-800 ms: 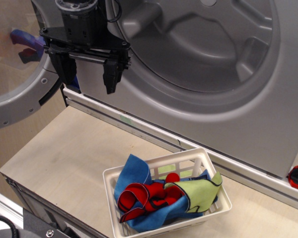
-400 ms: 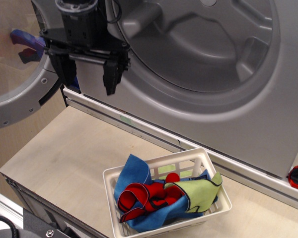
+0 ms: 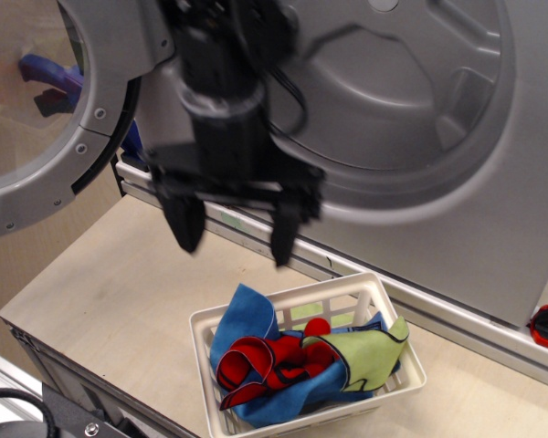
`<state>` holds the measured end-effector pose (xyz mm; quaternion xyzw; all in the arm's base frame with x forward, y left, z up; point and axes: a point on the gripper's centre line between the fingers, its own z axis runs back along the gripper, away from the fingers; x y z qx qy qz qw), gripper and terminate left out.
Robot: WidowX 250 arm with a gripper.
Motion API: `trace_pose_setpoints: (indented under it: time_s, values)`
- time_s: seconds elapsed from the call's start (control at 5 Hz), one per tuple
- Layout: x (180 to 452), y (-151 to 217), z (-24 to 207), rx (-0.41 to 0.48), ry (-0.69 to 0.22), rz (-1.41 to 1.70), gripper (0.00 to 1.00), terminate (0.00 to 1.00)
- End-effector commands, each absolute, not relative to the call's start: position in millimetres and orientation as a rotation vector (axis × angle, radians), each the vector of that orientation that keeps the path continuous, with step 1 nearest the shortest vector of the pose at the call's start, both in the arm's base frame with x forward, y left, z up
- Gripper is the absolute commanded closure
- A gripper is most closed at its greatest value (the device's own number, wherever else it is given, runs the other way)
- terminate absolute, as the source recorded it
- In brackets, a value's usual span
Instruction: Put clothes in laundry machine
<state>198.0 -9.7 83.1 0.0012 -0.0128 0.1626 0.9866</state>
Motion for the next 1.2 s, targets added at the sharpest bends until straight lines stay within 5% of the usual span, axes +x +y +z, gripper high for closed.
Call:
trace_pose_setpoints:
  time_s: [0.0,0.4,1.0]
  values:
    - [183,-78,71,-0.014,-0.041,0.264,0.0,0.0]
    - [189,-106,40,0.146,-0.165,0.281,0.0,0.0]
    - [193,-68,28,0.158,-0.127,0.304,0.0,0.0]
